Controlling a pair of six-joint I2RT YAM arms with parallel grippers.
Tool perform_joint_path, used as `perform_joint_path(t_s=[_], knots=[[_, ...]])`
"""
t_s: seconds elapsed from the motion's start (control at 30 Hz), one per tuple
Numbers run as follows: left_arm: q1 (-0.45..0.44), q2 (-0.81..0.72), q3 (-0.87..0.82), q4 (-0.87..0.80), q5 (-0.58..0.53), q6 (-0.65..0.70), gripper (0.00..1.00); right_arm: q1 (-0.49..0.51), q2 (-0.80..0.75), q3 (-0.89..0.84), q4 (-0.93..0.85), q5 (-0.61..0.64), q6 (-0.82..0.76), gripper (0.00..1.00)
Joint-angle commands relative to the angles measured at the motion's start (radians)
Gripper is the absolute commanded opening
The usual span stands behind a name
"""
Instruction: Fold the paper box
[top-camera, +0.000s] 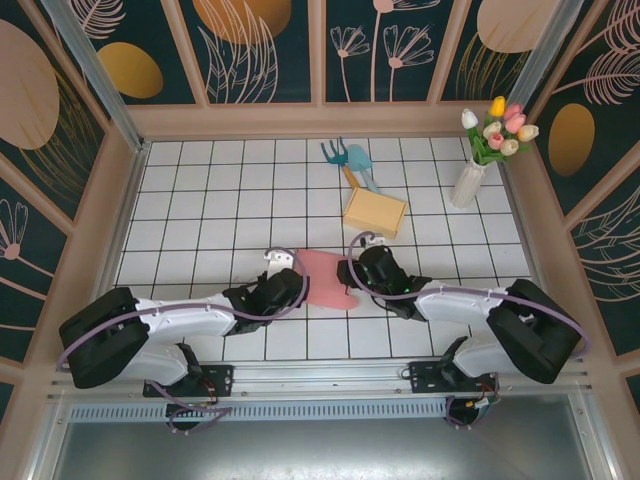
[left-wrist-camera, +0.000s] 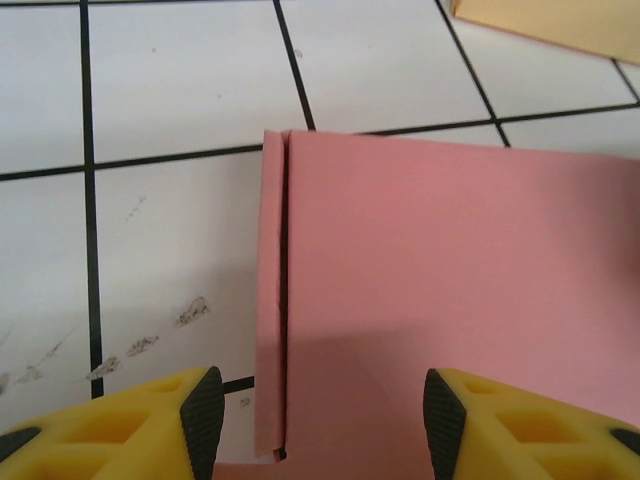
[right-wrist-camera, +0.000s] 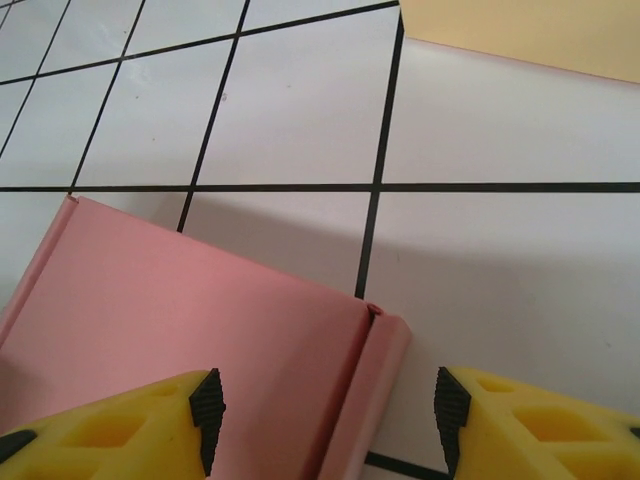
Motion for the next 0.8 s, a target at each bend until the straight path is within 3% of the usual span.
perform_joint_path(t_s=[0.0,0.4,0.43,0.5,0.63,0.77], knots=[[0.008,-0.063,0.025,-0.05,-0.049,-0.008,0.59,-0.004,0.073,0.029,0.004,0.012,-0.01,0.62],[0.043,-0.052,0.048,-0.161,-0.01,-0.096,0.68,-0.003,0.205,0.019,0.059,-0.009,0.009,0.61],[0.043,-0.058,0.045,-0.162,-0.011,-0.138,0.74,-0.003,0.209,0.019,0.061,-0.009,0.01,0.61],[0.043,-0.061,0.058,-0.221,-0.041,-0.267,0.97,-0.002,0.216,0.02,0.061,-0.01,0.009,0.61],[0.043,-0.026,0.148,-0.441,-0.03,-0.493,0.99,-0.003,0.222,0.018,0.063,-0.002,0.005,0.61],[0.043,0.034,0.241,-0.547,0.039,-0.561,0.99,-0.003,0.225,0.022,0.055,-0.001,0.005,0.61]])
